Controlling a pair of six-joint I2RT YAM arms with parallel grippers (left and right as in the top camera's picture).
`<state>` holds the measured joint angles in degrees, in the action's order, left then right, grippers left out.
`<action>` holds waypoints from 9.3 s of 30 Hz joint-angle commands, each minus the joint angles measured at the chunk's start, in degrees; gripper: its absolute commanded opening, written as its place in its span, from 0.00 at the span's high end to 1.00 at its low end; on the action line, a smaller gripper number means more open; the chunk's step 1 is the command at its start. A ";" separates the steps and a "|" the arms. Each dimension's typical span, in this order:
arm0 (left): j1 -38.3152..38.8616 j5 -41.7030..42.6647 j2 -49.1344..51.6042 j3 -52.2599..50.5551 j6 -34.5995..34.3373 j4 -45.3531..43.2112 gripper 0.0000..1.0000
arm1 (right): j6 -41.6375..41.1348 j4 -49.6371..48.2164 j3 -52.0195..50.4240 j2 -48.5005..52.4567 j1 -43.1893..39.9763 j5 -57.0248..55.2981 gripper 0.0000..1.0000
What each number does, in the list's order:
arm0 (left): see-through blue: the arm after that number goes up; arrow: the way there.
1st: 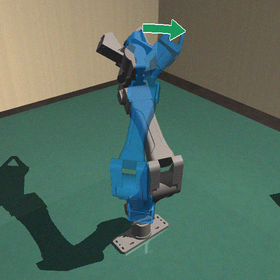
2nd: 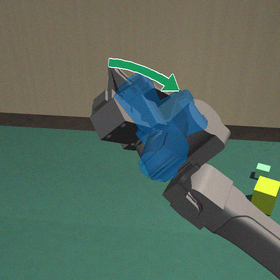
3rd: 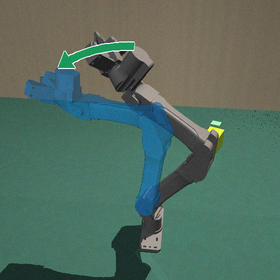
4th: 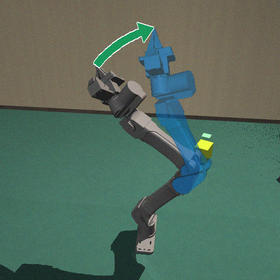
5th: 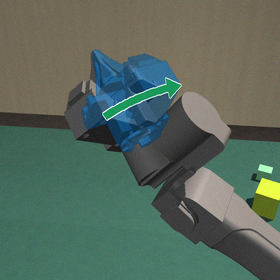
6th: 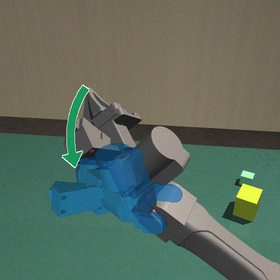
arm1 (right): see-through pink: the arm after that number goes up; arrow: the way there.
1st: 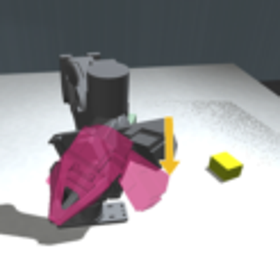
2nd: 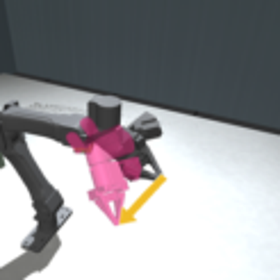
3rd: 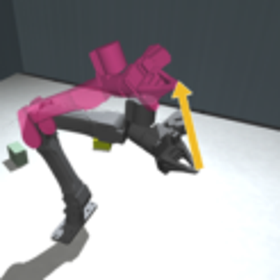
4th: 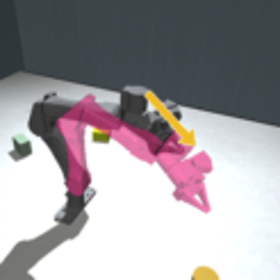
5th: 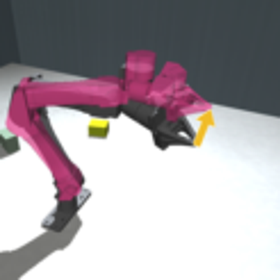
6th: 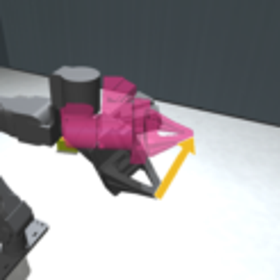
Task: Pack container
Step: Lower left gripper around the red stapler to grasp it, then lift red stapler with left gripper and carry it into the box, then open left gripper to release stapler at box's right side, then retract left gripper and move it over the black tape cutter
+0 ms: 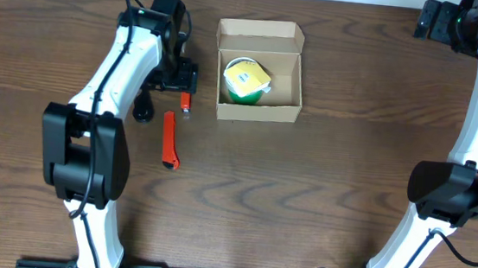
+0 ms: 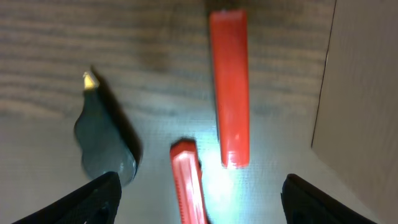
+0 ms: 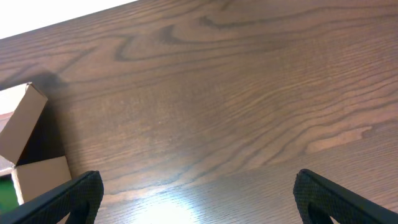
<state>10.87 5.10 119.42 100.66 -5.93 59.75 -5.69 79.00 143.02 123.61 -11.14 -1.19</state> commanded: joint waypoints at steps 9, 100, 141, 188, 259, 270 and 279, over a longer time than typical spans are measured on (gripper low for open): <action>3.74 -0.98 5.31 1.18 -3.61 -5.14 0.19 | -0.68 0.11 -0.04 0.31 0.02 0.15 0.01; 2.32 -2.75 11.28 11.76 -6.54 5.07 0.94 | -0.68 0.11 -0.04 0.31 0.02 0.13 0.01; 25.22 -1.84 21.09 53.44 -23.71 22.80 0.95 | -0.68 0.11 -0.04 0.31 0.02 0.15 0.01; 27.30 -2.73 31.23 53.35 -18.49 13.05 0.95 | -0.68 0.11 -0.04 0.31 0.02 0.13 0.01; 6.49 -14.86 0.87 52.96 -7.15 37.05 0.67 | -0.68 0.11 -0.04 0.31 0.02 0.15 0.01; -1.95 -18.45 -8.57 24.35 -5.25 33.70 0.59 | -0.68 0.11 -0.04 0.31 0.02 0.15 0.01; -7.08 -5.90 -7.87 -0.59 4.44 12.09 0.49 | -0.68 0.11 -0.04 0.31 0.02 0.15 0.01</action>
<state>5.52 -5.19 110.74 104.22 -5.61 73.76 -5.69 79.02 143.00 123.61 -11.14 -1.19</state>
